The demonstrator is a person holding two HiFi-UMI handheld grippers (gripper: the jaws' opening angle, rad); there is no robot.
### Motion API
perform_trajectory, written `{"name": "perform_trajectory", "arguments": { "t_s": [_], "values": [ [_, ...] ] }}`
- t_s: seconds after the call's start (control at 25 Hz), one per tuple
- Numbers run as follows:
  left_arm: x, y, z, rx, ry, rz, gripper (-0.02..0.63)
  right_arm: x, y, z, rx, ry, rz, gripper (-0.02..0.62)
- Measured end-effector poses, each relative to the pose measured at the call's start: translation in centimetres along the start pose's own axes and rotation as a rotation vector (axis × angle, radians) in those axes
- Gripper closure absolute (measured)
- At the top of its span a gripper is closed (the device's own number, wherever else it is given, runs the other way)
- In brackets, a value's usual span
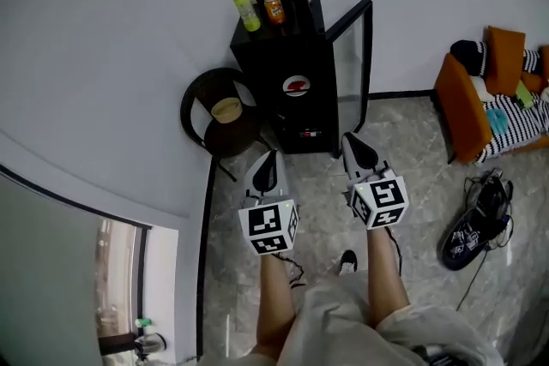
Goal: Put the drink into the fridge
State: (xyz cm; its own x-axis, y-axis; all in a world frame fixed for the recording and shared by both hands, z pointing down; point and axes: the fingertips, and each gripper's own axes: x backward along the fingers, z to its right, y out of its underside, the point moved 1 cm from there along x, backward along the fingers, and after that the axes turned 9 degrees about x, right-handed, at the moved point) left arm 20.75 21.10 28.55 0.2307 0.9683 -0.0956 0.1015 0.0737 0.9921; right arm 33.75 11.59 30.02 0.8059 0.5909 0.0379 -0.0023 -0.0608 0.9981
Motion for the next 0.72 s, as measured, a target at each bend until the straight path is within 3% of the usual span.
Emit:
{"name": "perform_trajectory", "arguments": {
  "t_s": [0.24,0.44,0.72],
  "values": [
    [-1.6,0.8,-0.8,0.015,-0.070,-0.003,0.597,-1.9,1.0,2.2,-0.011,-0.038,-0.006,0.589],
    [-1.9,1.2,-4.6,0.049,-0.148,-0.005,0.597,-4.5,2.1,1.9,-0.009,-0.069,-0.033,0.589],
    [-4.0,2.5,-10.6,0.067,-0.181,-0.025,0.597,-8.9,4.1,0.5,0.006,-0.055,-0.069,0.589]
  ]
}}
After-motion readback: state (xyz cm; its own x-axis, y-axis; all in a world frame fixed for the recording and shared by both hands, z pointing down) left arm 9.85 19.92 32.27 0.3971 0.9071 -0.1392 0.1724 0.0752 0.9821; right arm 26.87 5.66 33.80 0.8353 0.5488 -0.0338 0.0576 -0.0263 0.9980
